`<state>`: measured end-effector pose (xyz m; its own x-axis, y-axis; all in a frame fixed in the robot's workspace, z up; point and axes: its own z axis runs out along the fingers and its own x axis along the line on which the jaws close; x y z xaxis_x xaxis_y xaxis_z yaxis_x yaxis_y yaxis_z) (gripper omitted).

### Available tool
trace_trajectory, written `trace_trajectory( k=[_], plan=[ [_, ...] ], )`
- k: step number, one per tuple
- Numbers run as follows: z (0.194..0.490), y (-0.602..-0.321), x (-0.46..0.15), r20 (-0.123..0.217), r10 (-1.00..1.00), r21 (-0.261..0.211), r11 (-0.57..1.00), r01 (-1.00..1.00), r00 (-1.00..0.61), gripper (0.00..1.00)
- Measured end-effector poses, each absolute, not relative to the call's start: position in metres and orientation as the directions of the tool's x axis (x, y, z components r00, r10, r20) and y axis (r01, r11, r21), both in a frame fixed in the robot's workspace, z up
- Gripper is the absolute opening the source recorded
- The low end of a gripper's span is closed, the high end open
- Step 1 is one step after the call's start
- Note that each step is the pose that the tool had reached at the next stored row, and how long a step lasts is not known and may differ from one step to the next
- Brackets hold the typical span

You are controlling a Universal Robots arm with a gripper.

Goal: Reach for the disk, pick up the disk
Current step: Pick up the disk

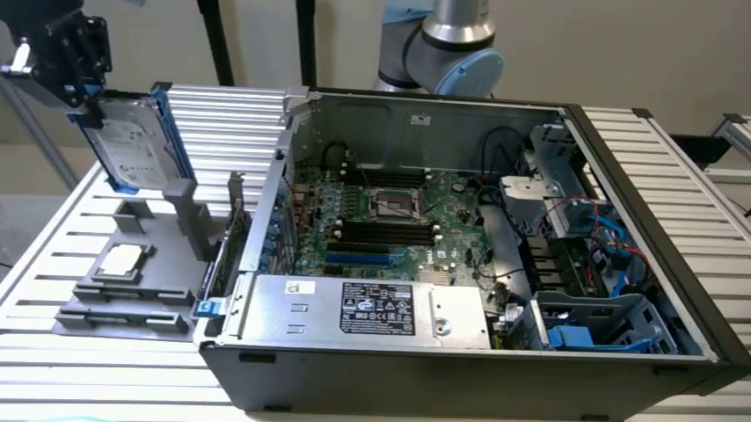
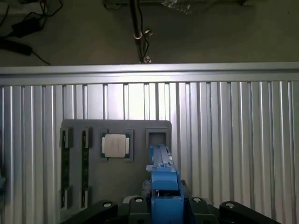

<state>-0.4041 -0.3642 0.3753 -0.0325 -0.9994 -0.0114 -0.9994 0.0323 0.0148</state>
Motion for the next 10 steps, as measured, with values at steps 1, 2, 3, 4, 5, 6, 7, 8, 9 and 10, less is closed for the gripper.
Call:
trace_trajectory(
  k=[1,2,3,4,5,6,7,8,9,10],
  plan=[
    [0.380,-0.364,-0.402,-0.011,-0.999,0.015,0.032,-0.999,-0.032,0.33],
    [0.384,-0.364,-0.400,-0.011,-0.999,0.015,0.032,-0.999,-0.032,0.33],
    [0.389,-0.364,-0.397,-0.011,-0.999,0.015,0.032,-0.999,-0.032,0.33],
    [0.393,-0.364,-0.393,-0.012,-0.999,0.015,0.032,-0.999,-0.032,0.33],
    [0.398,-0.364,-0.389,-0.012,-0.999,0.015,0.032,-0.999,-0.032,0.33],
    [0.403,-0.364,-0.385,-0.014,-0.999,0.015,0.032,-0.999,-0.032,0.33],
    [0.407,-0.364,-0.381,-0.015,-0.999,0.015,0.031,-0.999,-0.032,0.33],
    [0.411,-0.364,-0.378,-0.016,-0.999,0.016,0.031,-0.999,-0.031,0.33],
    [0.416,-0.364,-0.374,-0.017,-0.999,0.016,0.031,-0.999,-0.031,0.33],
    [0.421,-0.364,-0.370,-0.018,-0.999,0.016,0.031,-0.999,-0.031,0.33]
  ],
)
